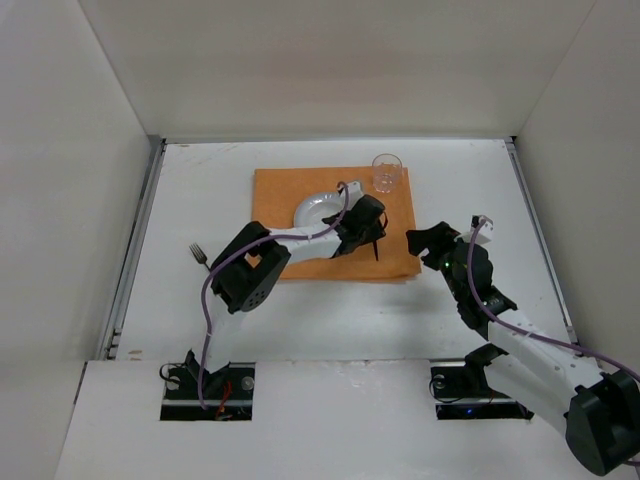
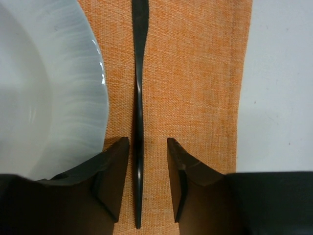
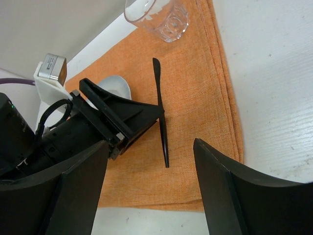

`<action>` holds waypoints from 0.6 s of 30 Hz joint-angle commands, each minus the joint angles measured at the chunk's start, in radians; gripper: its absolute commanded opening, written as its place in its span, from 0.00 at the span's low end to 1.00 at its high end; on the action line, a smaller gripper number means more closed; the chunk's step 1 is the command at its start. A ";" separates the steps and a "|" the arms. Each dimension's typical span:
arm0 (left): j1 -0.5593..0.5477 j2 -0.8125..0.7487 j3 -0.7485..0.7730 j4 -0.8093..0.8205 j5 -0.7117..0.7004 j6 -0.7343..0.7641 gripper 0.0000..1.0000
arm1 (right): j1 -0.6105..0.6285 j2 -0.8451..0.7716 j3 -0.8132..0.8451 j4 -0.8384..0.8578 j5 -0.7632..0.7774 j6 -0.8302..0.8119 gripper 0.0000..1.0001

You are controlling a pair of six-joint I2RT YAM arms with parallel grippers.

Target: Set the dinner table for one person

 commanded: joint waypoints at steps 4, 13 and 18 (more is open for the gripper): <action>-0.036 -0.229 -0.048 0.031 0.035 0.102 0.40 | -0.009 -0.007 -0.014 0.056 0.000 0.002 0.76; 0.075 -0.779 -0.492 -0.032 -0.114 0.131 0.41 | 0.003 0.012 0.002 0.048 0.005 -0.008 0.30; 0.271 -1.089 -0.738 -0.334 -0.226 0.094 0.40 | 0.019 0.044 0.016 0.048 -0.011 -0.011 0.24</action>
